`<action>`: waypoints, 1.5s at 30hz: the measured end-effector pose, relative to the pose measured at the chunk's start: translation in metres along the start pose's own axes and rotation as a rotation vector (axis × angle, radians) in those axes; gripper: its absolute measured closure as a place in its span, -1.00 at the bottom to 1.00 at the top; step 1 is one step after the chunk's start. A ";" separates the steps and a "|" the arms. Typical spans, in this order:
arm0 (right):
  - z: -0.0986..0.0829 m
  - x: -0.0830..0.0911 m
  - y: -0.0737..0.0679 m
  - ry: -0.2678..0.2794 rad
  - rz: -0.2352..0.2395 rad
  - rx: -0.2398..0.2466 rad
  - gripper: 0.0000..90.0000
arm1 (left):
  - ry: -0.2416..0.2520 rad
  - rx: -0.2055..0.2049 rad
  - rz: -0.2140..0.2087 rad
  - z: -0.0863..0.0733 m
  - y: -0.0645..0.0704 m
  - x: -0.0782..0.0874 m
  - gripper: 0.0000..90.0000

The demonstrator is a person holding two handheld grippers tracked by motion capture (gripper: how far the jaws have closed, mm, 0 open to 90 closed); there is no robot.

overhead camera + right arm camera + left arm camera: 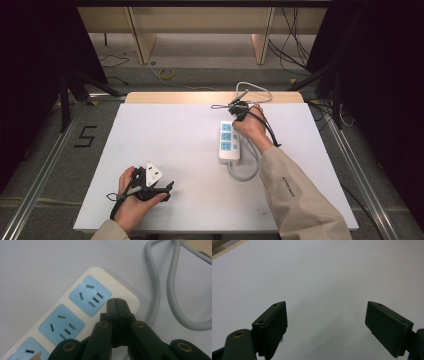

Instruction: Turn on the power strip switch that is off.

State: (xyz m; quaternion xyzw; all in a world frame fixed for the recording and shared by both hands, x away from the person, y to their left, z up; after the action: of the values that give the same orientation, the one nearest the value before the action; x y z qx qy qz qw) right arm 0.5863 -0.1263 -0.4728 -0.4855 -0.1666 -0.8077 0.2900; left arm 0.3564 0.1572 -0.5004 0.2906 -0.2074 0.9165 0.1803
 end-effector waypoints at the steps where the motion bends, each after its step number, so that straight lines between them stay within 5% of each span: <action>1: 0.000 0.000 0.000 0.000 -0.002 0.002 1.00 | 0.000 -0.001 0.000 0.000 0.000 0.000 -0.60; 45: 0.002 -0.001 -0.002 -0.022 -0.008 -0.014 1.00 | -0.003 -0.003 -0.008 0.000 0.001 -0.001 -0.60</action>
State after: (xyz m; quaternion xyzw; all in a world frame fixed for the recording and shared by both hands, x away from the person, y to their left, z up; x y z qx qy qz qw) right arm 0.5865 -0.1232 -0.4731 -0.4956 -0.1659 -0.8047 0.2816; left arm 0.3567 0.1557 -0.5017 0.2927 -0.2078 0.9150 0.1842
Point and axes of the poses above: each handheld gripper's, and its own axes: x roughly backward along the jaws, z roughly out of its top, y roughly to its right, the point moved 4 cm from there along -x, roughly forward along the jaws, and after that the axes turned 6 degrees about z, right-handed, at the moved point
